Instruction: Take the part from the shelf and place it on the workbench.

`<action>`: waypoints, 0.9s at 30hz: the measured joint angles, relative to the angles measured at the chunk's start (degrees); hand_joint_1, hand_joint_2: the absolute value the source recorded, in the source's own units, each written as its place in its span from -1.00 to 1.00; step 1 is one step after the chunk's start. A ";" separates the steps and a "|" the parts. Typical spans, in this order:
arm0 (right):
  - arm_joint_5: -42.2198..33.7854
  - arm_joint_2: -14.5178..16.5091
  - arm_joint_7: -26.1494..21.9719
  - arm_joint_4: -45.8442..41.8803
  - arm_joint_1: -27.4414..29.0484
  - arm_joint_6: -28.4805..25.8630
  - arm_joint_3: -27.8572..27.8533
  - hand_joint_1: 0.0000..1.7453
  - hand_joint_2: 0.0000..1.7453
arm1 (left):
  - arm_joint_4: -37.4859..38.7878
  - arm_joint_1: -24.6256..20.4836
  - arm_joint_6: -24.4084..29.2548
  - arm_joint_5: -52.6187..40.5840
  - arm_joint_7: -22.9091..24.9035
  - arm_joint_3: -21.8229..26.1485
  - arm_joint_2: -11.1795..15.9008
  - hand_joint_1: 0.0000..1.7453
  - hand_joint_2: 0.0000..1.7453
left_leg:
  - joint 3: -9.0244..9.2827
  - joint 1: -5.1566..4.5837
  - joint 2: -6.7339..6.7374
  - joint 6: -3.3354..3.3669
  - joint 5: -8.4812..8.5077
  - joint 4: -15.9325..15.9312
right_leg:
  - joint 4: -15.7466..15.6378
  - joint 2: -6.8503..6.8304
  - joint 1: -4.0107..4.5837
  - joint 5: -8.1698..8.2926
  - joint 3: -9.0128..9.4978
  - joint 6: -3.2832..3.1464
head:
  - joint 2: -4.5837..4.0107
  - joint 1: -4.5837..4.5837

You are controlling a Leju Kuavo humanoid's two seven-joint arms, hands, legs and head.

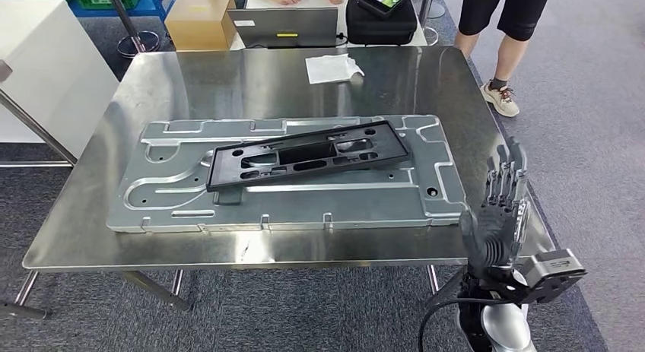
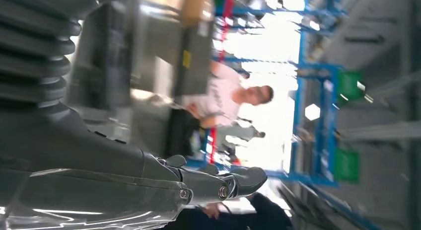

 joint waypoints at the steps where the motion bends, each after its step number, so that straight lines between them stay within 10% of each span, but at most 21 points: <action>1: 1.55 0.58 -0.16 0.17 1.47 0.67 -0.93 -1.00 -1.00 | 0.00 -0.05 -0.15 -0.12 -0.02 0.07 -0.01 -1.00 -1.00 | 2.70 -0.01 0.19 0.07 1.06 -3.29 | 0.15 -0.32 0.01 0.40 -0.61 0.10 | 0.00 0.00; 4: 6.92 2.82 -1.40 0.88 5.68 0.76 -4.61 -1.00 -1.00 | -0.01 -0.57 -0.27 -0.30 -0.09 0.13 -0.02 -1.00 -1.00 | 10.41 -0.25 1.81 0.77 3.68 -14.98 | 0.52 -1.41 0.08 1.53 -1.59 0.84 | 0.00 0.03; 8: 12.50 5.21 -2.11 2.16 9.07 0.09 -7.70 -1.00 -1.00 | -0.02 -0.57 0.17 -0.38 -0.27 0.35 -0.18 -1.00 -1.00 | 9.91 -0.60 1.27 2.24 5.95 -16.69 | -0.21 -2.21 -0.26 2.92 -1.65 2.44 | 0.02 0.03; 14: 16.41 6.96 -2.07 4.59 10.59 0.24 -8.72 -1.00 -1.00 | -0.02 -0.59 0.91 -0.22 -0.72 0.89 -0.56 -1.00 -1.00 | 5.02 -0.36 -0.30 3.19 10.81 -17.08 | 14.43 0.13 -0.51 -10.12 -4.30 3.44 | 0.00 0.09; 16: 17.64 7.42 -2.06 5.44 10.53 0.23 -8.71 -1.00 -1.00 | -0.02 -0.59 1.05 -0.17 -0.73 1.25 -0.72 -1.00 -1.00 | 3.08 -0.35 -1.25 2.91 12.00 -16.63 | 13.90 0.44 -0.56 -8.47 -1.17 3.34 | 0.00 0.09; 19: 19.25 8.06 -1.95 6.26 10.13 -0.33 -8.61 -1.00 -1.00 | -0.02 -0.77 1.04 -0.15 -0.71 1.53 -1.08 -1.00 -1.00 | 0.87 -0.35 -2.93 2.11 13.45 -15.71 | 2.46 3.78 -0.64 -7.19 8.03 2.58 | 0.01 0.02; 22: 20.60 8.63 -1.56 6.90 9.87 -0.92 -8.48 -1.00 -1.00 | -0.02 -0.68 1.00 -0.13 -0.59 1.66 -1.24 -1.00 -1.00 | 0.06 -0.34 -4.63 0.92 15.19 -15.89 | -1.54 4.56 -0.40 -7.70 10.08 1.79 | 0.01 -0.08; 24: 21.11 9.03 -1.22 7.32 9.62 -1.19 -8.22 -1.00 -1.00 | -0.02 -0.49 1.00 -0.12 -0.48 1.81 -1.27 -1.00 -1.00 | -0.85 -0.18 -4.16 0.36 14.66 -15.29 | -1.72 3.04 -0.44 -6.62 9.19 0.78 | 0.01 -0.10; 27: 21.62 9.51 -0.94 7.78 9.57 -1.26 -7.95 -1.00 -1.00 | -0.02 -0.51 0.98 -0.09 -0.39 1.94 -1.28 -1.00 -1.00 | -3.45 0.12 -1.06 -0.16 6.74 -7.20 | -1.87 0.68 -0.38 -4.82 7.14 -0.40 | 0.01 -0.21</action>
